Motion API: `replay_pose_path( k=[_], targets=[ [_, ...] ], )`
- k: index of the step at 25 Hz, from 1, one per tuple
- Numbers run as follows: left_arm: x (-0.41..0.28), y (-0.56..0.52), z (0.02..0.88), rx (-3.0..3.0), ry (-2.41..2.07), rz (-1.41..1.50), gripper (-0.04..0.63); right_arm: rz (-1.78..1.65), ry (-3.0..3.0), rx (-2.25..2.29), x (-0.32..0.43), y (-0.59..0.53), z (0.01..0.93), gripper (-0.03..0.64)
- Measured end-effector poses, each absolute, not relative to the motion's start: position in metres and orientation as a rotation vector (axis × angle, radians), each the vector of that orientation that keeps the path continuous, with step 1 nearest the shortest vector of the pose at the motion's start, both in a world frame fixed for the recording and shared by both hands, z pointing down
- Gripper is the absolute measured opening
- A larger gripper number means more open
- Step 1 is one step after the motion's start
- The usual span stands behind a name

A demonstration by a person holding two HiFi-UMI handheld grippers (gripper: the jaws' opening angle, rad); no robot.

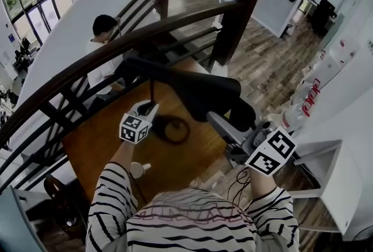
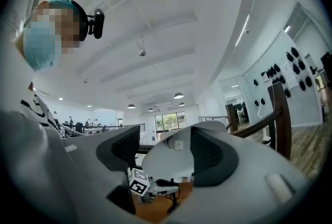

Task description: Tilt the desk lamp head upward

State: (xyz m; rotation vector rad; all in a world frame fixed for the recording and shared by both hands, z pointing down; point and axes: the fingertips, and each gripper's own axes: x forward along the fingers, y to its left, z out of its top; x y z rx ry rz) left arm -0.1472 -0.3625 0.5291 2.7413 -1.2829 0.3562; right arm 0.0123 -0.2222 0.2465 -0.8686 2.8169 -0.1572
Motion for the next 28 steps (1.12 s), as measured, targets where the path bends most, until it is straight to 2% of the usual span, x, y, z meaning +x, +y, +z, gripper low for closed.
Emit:
replay_pose_path(
  k=[14, 18, 28],
  targets=[
    [-0.145, -0.351, 0.537, 2.692, -1.252, 0.430, 0.077, -0.226, 2.770, -0.847, 0.007, -0.205, 0.265, 0.290],
    [-0.146, -0.339, 0.539, 2.689, -1.243, 0.467, 0.152, -0.227, 2.772, -0.856, 0.009, -0.196, 0.269, 0.290],
    [-0.150, -0.296, 0.512, 2.730, -1.302, 0.358, 0.202, -0.241, 2.789, -0.907, 0.011, -0.175, 0.289, 0.290]
  ],
)
